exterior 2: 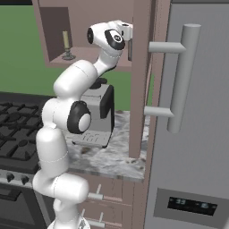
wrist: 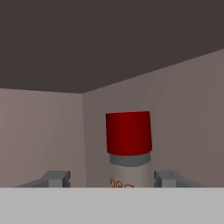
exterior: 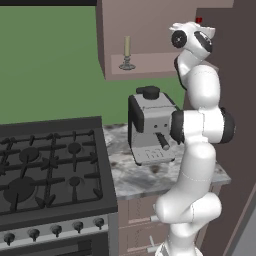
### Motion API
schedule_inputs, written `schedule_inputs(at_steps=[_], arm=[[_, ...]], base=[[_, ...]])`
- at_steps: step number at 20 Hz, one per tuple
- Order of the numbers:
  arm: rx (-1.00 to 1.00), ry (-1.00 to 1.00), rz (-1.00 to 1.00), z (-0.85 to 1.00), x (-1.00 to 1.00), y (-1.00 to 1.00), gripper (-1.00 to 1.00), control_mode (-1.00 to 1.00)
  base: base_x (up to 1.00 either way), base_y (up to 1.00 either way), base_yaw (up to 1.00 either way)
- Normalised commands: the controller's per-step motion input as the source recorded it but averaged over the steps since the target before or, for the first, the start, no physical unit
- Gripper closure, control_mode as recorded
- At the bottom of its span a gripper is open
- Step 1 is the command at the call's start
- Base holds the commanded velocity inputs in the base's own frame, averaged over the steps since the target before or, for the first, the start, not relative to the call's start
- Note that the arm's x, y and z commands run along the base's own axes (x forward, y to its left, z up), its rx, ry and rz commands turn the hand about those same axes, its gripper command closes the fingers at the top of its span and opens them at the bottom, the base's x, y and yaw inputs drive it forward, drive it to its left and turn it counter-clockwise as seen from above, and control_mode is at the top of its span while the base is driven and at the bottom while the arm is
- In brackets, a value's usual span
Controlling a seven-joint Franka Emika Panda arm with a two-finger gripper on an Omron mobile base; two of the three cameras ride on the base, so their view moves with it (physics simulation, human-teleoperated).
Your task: Get the candle and the liquor from the cabinet and move them to the dining counter.
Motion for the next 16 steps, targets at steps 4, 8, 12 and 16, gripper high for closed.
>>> schedule_inputs(at_steps=[4, 8, 12, 16], arm=[[0.0, 0.0, 0.0, 0.0, 0.0, 0.0, 1.0, -1.0], [0.0, 0.0, 0.0, 0.0, 0.0, 0.0, 1.0, -1.0], [0.0, 0.0, 0.0, 0.0, 0.0, 0.0, 1.0, -1.0], [0.0, 0.0, 0.0, 0.0, 0.0, 0.0, 1.0, -1.0]], base=[[0.0, 0.0, 0.0], [0.0, 0.0, 0.0], [0.0, 0.0, 0.0], [0.0, 0.0, 0.0]])
